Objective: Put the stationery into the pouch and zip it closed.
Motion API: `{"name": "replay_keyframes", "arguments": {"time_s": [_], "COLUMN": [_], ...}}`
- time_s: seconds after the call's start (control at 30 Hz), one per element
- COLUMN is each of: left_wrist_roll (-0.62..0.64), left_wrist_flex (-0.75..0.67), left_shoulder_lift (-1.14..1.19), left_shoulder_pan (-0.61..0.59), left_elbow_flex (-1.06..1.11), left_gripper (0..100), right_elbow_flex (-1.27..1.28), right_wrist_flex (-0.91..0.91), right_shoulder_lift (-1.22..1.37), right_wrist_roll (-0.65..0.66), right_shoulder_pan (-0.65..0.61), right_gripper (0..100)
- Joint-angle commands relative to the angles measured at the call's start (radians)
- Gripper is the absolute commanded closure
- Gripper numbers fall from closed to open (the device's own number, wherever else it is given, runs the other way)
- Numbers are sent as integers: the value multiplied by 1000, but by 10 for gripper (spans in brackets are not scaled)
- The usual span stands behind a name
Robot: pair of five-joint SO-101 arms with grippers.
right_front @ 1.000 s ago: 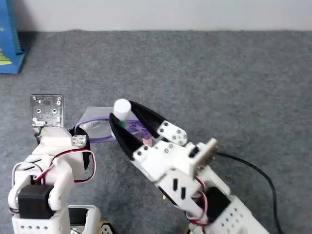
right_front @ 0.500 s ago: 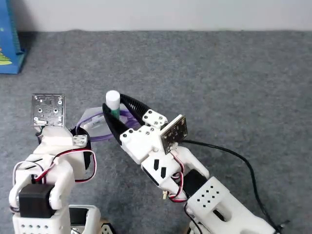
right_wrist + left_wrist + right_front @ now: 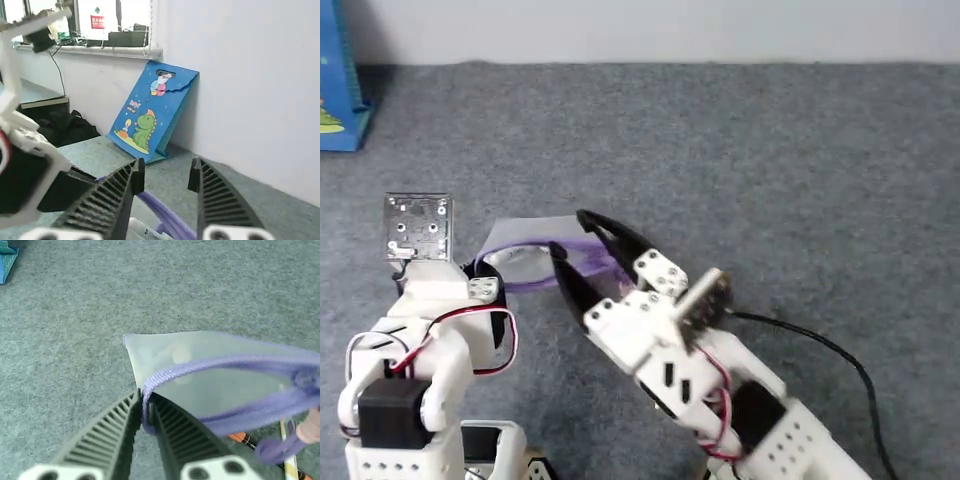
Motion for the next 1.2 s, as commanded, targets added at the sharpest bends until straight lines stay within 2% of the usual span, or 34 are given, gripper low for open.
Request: {"name": "replay_keyframes", "arguments": {"time_s": [0.0, 0.13, 0.2, 0.3, 0.47, 0.57, 0.7, 0.8, 0.93, 1.17], "left_wrist_roll": [8, 6, 6, 6, 6, 6, 6, 6, 6, 6], "left_wrist_flex": [-25, -26, -29, -38, -43, -41, -40, -40, -40, -38], "left_shoulder_lift": [2, 0, 0, 0, 0, 0, 0, 0, 0, 0], "left_shoulder_pan": [-3, -6, -48, -123, -146, -149, -150, -150, -150, -150], "left_elbow_flex": [-28, -28, -31, -35, -31, -30, -28, -28, -28, -28], "left_gripper": [988, 988, 988, 988, 988, 988, 988, 988, 988, 988], "right_elbow_flex": [-8, -21, -57, -98, -98, -98, -135, -221, -347, -450], "right_wrist_flex": [176, 432, 596, 800, 946, 977, 970, 990, 1009, 803], "right_shoulder_lift": [-153, -283, -315, -320, -278, -171, 61, 268, 532, 921], "right_wrist_roll": [-11, -157, -206, -241, -242, -245, -287, -350, -388, -388], "right_shoulder_pan": [68, 245, 305, 349, 357, 364, 441, 479, 469, 456], "right_gripper": [861, 863, 863, 863, 863, 863, 863, 863, 862, 862]}}
